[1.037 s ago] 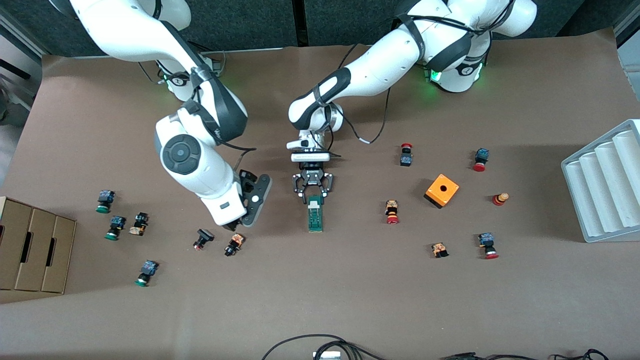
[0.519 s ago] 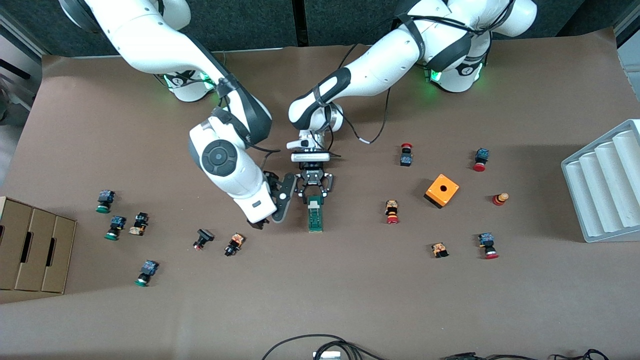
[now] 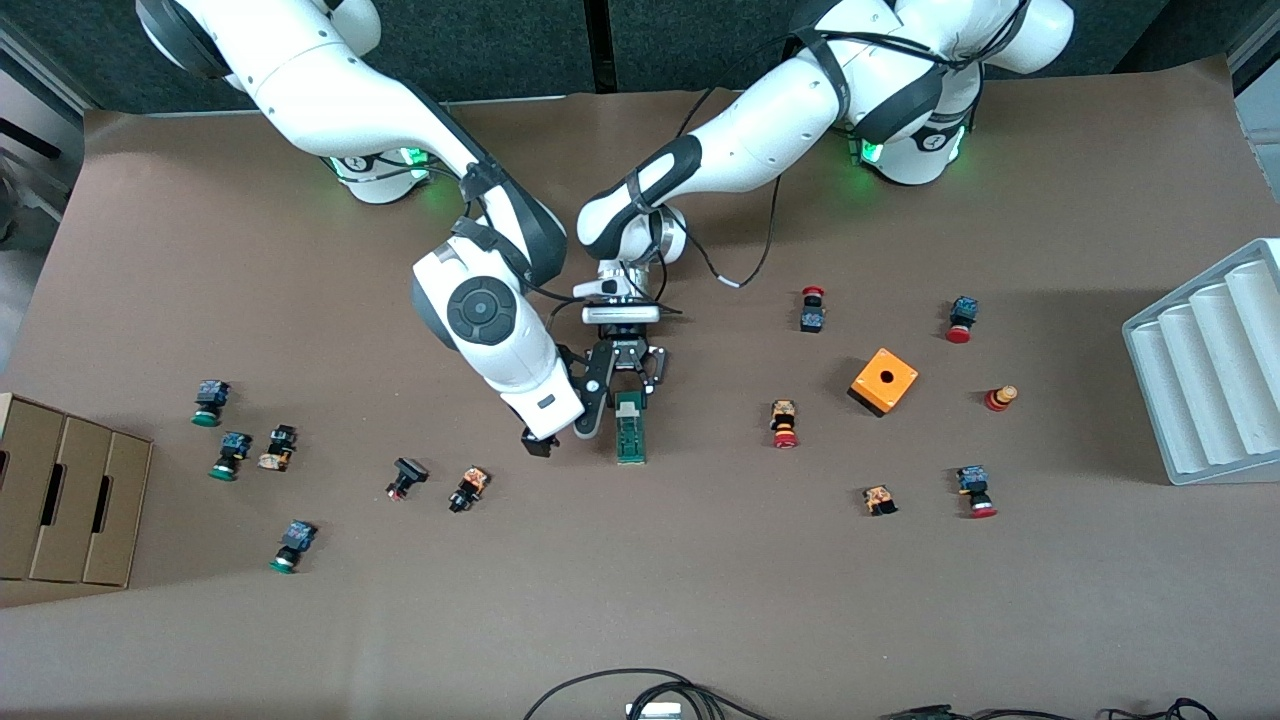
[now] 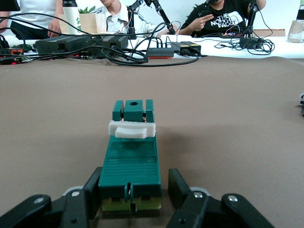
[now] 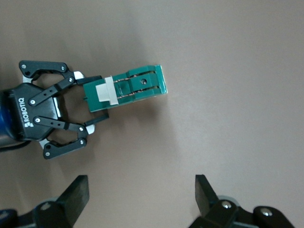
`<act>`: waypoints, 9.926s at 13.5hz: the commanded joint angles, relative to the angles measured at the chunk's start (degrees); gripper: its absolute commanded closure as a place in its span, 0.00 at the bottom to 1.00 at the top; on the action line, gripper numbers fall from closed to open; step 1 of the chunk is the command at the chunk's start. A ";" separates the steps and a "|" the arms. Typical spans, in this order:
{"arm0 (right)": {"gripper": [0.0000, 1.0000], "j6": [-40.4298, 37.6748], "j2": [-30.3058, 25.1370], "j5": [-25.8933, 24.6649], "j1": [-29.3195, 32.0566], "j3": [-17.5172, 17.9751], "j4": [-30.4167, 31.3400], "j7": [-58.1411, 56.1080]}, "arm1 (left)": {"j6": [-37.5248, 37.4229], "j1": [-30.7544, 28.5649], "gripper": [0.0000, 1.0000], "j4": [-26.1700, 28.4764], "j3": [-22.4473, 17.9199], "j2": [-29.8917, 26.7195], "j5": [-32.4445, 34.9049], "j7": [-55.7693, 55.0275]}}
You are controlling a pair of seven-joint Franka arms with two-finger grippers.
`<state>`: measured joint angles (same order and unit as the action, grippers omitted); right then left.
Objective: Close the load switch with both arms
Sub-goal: 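Lower the right gripper onto the white toggle of the switch, then grasp the white toggle with the right gripper, then slide the white toggle along the switch body with the right gripper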
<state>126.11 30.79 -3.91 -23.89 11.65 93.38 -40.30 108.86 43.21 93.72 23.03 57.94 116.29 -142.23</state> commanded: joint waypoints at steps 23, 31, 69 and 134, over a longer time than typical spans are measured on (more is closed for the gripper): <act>0.01 14.07 9.11 -3.74 -13.10 -7.69 -0.48 7.26 | 0.30 0.82 0.37 -1.61 -0.70 1.47 0.61 -1.03; 0.01 15.56 10.26 -3.74 -13.64 -7.96 -0.83 7.61 | 0.21 0.82 0.37 -1.52 -0.70 1.56 0.52 -1.03; 0.34 19.34 11.58 -4.44 -15.75 -10.51 -1.71 9.10 | -0.14 0.82 0.37 -1.52 -0.70 1.56 0.52 -1.03; 0.69 19.52 12.80 -6.99 -15.04 -11.82 -5.92 9.36 | -0.40 0.91 0.38 -1.34 -0.70 1.47 1.04 -1.38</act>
<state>144.62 41.62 -8.32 -38.59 0.61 89.48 -32.47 108.44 43.31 93.71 23.00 58.13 116.74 -142.50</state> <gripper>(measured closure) 0.692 0.374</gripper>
